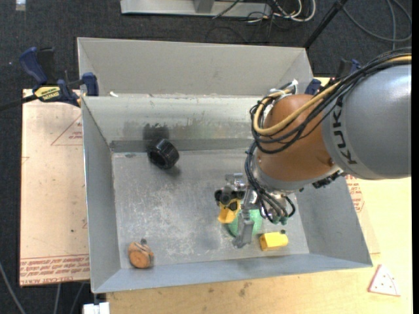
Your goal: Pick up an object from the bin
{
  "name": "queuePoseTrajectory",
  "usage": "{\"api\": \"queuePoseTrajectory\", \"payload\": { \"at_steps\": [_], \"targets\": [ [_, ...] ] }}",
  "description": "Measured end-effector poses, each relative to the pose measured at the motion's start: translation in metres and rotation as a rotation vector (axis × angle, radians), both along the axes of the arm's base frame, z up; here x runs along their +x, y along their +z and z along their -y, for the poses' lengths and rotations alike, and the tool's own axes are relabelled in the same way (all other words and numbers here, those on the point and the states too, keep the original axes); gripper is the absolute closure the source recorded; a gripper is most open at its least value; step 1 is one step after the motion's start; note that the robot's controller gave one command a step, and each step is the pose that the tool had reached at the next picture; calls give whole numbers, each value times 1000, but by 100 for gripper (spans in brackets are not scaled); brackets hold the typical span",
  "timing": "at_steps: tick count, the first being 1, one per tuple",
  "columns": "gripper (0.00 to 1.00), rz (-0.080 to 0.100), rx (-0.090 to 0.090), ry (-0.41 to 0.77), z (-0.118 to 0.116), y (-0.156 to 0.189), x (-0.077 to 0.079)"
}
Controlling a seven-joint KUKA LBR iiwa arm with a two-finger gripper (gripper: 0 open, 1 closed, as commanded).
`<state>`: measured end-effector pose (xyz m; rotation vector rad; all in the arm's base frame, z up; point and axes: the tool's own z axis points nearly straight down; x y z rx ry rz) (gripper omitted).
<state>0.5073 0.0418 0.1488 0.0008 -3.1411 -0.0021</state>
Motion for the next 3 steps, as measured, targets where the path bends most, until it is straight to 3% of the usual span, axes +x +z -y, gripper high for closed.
{"api": "queuePoseTrajectory", "payload": {
  "at_steps": [1,2,3],
  "targets": [
    [0,4,0,44,21,-22,33],
    [0,6,-1,37,33,-41,38],
    [100,4,2,-13,42,-65,54]
  ]
}}
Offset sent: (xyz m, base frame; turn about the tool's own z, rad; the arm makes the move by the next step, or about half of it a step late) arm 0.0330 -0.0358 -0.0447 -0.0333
